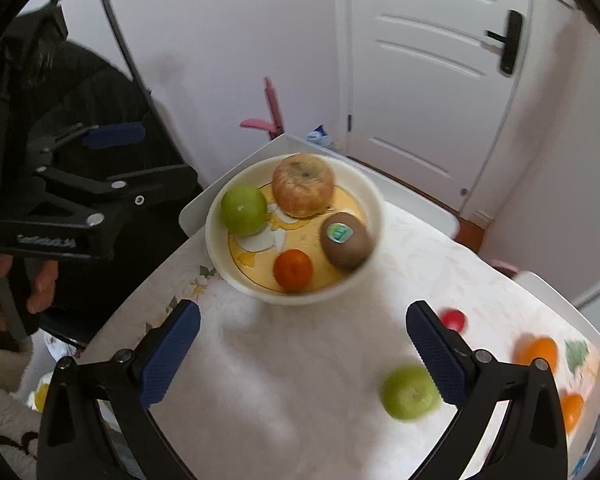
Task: Organize fruits
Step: 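Withdraw both tools from the bowl back over the table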
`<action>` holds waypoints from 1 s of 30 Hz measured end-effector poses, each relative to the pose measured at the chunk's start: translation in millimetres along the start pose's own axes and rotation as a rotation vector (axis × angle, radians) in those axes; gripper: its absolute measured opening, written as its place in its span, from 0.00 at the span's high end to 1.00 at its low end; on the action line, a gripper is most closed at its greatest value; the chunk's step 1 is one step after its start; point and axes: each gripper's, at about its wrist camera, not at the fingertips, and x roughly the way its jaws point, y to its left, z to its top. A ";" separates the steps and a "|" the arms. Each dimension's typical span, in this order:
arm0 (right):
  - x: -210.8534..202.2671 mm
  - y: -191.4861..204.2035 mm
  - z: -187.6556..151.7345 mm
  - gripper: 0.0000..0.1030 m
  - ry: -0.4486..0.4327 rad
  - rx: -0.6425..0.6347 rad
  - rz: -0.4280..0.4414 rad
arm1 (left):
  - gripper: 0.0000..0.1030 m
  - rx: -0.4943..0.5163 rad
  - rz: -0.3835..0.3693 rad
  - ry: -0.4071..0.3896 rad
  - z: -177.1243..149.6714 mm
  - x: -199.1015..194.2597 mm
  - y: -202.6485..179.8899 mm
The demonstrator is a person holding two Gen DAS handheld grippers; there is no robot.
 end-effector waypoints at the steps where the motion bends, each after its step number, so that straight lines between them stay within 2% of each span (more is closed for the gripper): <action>1: -11.5 -5.3 -3.6 0.00 -0.012 0.015 -0.015 | 0.00 0.012 0.000 -0.010 1.8 -4.6 -7.8; 9: -83.0 -51.2 -38.6 0.00 -0.095 0.137 -0.099 | 0.00 0.070 -0.033 -0.040 2.3 -25.0 -69.3; 16: -118.1 -95.0 -76.5 0.00 -0.103 0.194 -0.152 | 0.00 0.081 -0.059 -0.028 -9.7 -23.2 -125.9; 23: -124.6 -135.9 -115.9 0.00 -0.068 0.211 -0.163 | 0.00 0.064 -0.047 0.009 -33.4 -1.1 -173.7; 30: -110.0 -169.0 -151.3 0.00 -0.041 0.218 -0.166 | 0.00 0.057 -0.029 0.038 -57.2 32.8 -200.8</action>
